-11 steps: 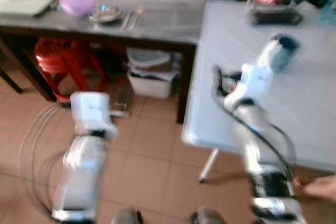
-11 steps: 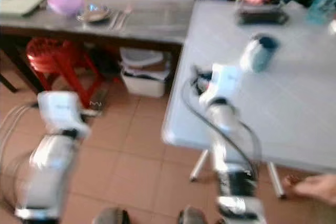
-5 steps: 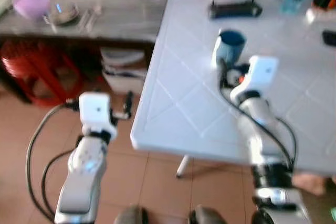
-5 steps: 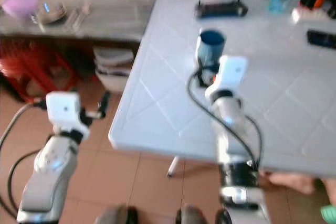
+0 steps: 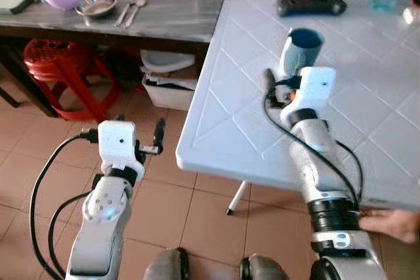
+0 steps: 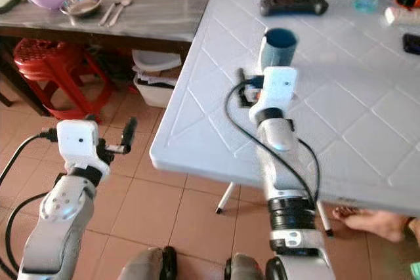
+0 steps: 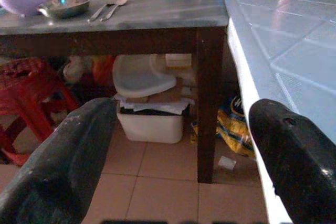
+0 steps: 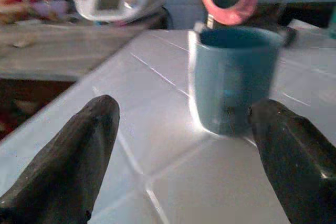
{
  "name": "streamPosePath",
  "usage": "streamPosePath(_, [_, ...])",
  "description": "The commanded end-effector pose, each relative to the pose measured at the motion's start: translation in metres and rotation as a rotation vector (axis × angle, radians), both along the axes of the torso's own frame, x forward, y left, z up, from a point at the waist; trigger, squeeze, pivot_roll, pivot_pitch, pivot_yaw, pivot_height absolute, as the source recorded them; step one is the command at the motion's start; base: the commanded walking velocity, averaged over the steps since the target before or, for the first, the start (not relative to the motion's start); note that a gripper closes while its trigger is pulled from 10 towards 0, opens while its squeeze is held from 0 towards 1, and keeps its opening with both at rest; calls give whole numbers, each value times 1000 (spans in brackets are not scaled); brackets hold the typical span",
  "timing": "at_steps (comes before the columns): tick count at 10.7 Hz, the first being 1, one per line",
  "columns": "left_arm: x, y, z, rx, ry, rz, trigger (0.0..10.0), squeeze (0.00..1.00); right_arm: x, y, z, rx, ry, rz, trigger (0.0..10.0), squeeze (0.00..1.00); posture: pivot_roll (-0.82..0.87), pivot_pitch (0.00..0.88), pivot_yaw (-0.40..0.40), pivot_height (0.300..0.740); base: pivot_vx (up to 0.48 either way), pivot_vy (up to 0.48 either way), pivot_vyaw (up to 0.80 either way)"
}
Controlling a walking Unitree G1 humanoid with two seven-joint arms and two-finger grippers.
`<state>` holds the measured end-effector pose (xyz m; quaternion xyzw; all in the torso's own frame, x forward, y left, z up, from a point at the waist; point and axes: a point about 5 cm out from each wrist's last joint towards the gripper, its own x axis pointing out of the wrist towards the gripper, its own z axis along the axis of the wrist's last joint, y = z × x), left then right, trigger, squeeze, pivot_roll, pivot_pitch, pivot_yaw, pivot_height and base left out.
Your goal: Setting the table
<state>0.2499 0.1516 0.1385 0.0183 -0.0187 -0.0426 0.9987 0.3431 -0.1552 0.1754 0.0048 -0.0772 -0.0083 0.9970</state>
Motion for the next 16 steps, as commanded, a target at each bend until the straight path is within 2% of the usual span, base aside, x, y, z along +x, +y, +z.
streamPosePath(1, [-4,4,2,9,1,9,10000,0,3,-2,1,-16,9,-33,10000,0,73,227,78,740,0,0,0])
streamPosePath(4, [-10,3,2,11,26,-8,10000,0,10,-14,9,-41,-1,-92,10000,0,79,259,96,740,0,0,0])
streamPosePath(7, [-13,5,2,18,41,-16,10000,0,15,-18,17,-72,-19,-131,10000,0,90,283,108,740,0,0,0])
streamPosePath(9, [-14,4,2,19,51,-22,10000,0,21,-22,26,-80,-48,-148,0,0,92,290,114,740,0,0,0])
streamPosePath(10, [-14,3,3,19,54,-26,10000,0,27,-22,35,-78,-72,-144,0,0,93,292,119,740,0,0,0])
streamPosePath(11, [-14,3,3,20,55,-28,10000,0,31,-20,42,-86,-94,-142,784,0,93,291,121,740,0,0,0])
streamPosePath(12, [-13,3,3,22,56,-28,10000,0,34,-19,47,-85,-104,-139,667,0,95,289,121,740,0,0,0])
streamPosePath(13, [-12,3,4,23,53,-27,10000,0,36,-17,50,-81,-114,-130,0,0,95,289,121,740,0,0,0])
streamPosePath(16, [-11,2,4,22,52,-24,10000,0,41,-15,55,-81,-135,-121,0,0,95,279,118,740,0,0,0])
